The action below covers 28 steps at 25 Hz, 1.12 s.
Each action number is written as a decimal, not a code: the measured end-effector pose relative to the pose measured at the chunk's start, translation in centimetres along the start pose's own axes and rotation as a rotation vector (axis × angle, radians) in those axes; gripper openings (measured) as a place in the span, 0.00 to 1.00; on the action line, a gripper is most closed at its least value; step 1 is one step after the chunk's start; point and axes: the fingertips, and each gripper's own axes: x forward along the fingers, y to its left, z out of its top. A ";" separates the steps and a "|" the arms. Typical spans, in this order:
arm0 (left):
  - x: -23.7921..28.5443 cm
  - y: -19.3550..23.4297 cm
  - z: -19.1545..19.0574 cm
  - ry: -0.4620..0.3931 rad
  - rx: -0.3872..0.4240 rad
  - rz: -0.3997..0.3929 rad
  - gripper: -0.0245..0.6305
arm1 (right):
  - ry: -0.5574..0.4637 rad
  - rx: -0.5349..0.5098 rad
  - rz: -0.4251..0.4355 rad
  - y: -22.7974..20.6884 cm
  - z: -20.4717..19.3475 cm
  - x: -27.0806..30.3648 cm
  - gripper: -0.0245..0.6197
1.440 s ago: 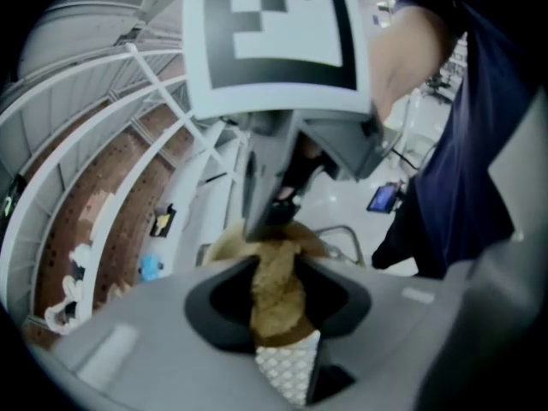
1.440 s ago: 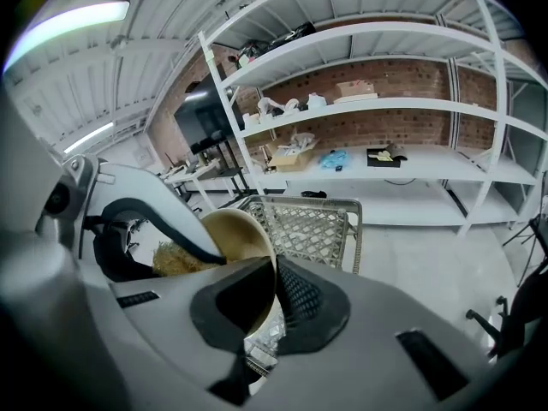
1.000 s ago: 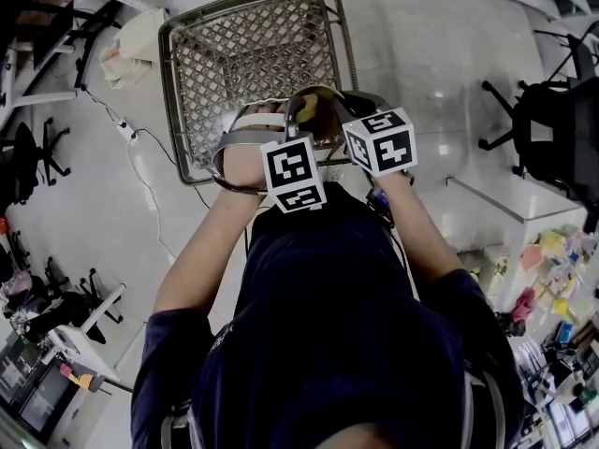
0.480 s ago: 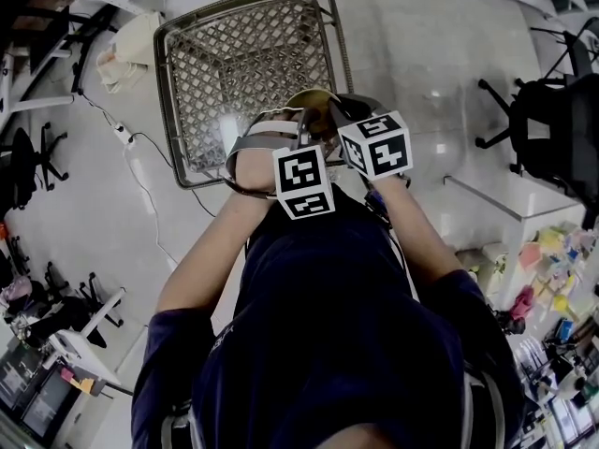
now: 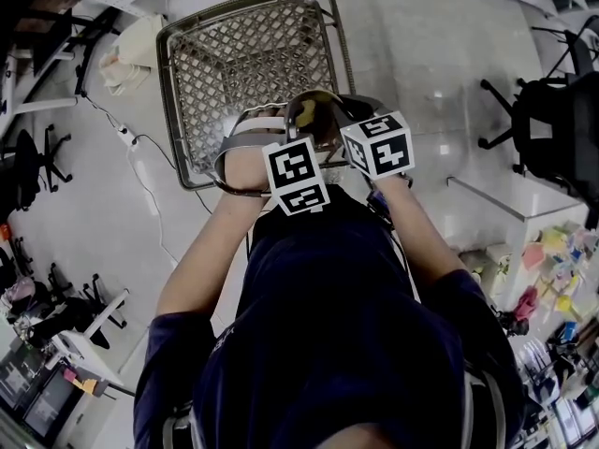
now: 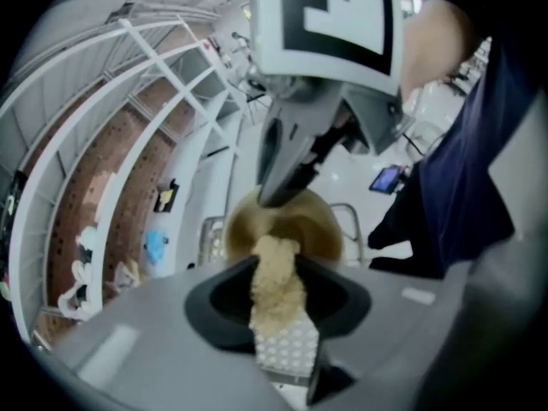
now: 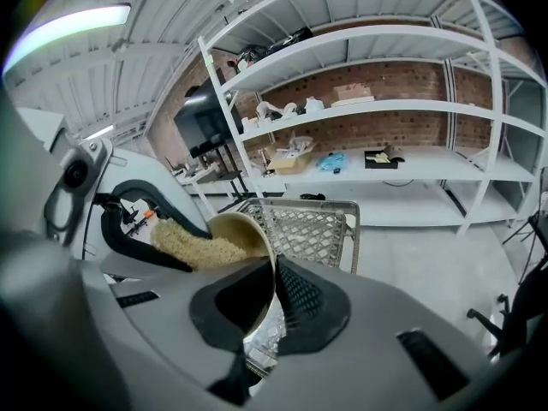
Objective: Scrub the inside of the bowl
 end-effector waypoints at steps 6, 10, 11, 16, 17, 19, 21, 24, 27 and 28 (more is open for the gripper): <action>0.4 -3.1 1.9 -0.070 -0.022 -0.106 0.22 | -0.002 0.005 -0.017 -0.5 -0.1 -0.3 0.06; 0.4 -2.3 3.4 -0.155 -0.087 -0.120 0.22 | -0.004 0.005 0.002 0.3 -0.3 -0.4 0.06; 0.3 -1.7 3.4 -0.165 -0.101 -0.108 0.22 | -0.006 0.001 0.005 0.5 -0.3 -0.4 0.06; -0.3 1.7 1.9 -0.135 -0.109 0.015 0.22 | -0.007 0.002 0.002 0.2 -0.2 -0.3 0.06; -0.4 2.0 1.4 -0.114 -0.097 0.030 0.22 | -0.010 0.008 0.000 0.0 -0.2 -0.4 0.06; -0.4 1.9 0.7 -0.067 -0.065 0.028 0.22 | -0.018 0.011 -0.007 -0.4 0.2 -0.5 0.06; -0.1 1.0 0.3 -0.021 -0.031 0.001 0.22 | -0.023 -0.004 -0.016 -0.4 0.7 -0.4 0.06; 0.3 -1.0 0.5 -0.006 -0.014 -0.064 0.22 | -0.020 -0.019 -0.024 -0.5 1.0 -0.2 0.06; 0.5 -2.2 2.0 -0.067 -0.025 -0.119 0.22 | -0.016 -0.017 -0.021 -0.6 0.7 -0.4 0.06; 0.5 -2.3 2.6 -0.092 -0.033 -0.128 0.22 | -0.015 -0.015 -0.017 -0.5 0.6 -0.4 0.06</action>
